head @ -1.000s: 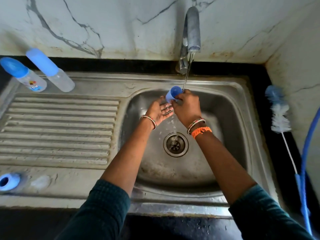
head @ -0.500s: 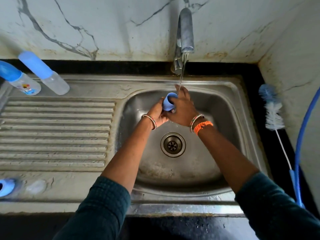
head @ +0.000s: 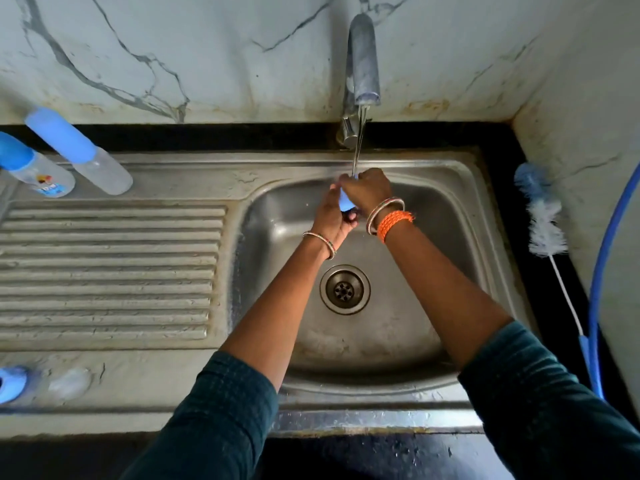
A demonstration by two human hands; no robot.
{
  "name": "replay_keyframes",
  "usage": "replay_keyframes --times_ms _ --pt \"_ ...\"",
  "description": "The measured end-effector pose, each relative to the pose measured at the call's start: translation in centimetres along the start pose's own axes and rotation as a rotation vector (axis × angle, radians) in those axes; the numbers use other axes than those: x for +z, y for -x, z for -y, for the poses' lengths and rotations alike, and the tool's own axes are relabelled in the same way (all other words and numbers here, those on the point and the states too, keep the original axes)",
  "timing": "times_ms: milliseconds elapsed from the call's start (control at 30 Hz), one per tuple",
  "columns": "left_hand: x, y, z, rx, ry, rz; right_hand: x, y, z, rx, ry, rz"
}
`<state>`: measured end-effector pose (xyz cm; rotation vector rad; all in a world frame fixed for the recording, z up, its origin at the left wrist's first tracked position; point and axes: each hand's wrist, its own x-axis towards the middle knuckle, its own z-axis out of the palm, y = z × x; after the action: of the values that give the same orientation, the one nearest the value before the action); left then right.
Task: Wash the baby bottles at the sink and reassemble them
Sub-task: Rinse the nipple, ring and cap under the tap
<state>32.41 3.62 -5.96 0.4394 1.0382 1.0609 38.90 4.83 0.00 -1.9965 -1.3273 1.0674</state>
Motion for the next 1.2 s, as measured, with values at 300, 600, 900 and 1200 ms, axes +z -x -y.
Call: replay_keyframes --times_ms 300,600,900,1200 --pt "-1.6 -0.3 -0.3 -0.125 0.044 0.040 1.9 1.8 -2.1 -0.544 -0.025 -0.324" --pt "-5.3 -1.1 -0.2 -0.244 -0.202 -0.209 3.4 0.0 -4.8 -0.384 0.003 -0.222" --pt "-3.6 0.9 -0.7 -0.304 0.012 -0.092 1.7 -0.4 -0.5 -0.024 -0.782 0.003" --pt "-2.2 4.2 -2.4 0.173 -0.341 0.029 -0.2 0.6 0.1 0.404 -1.263 0.329"
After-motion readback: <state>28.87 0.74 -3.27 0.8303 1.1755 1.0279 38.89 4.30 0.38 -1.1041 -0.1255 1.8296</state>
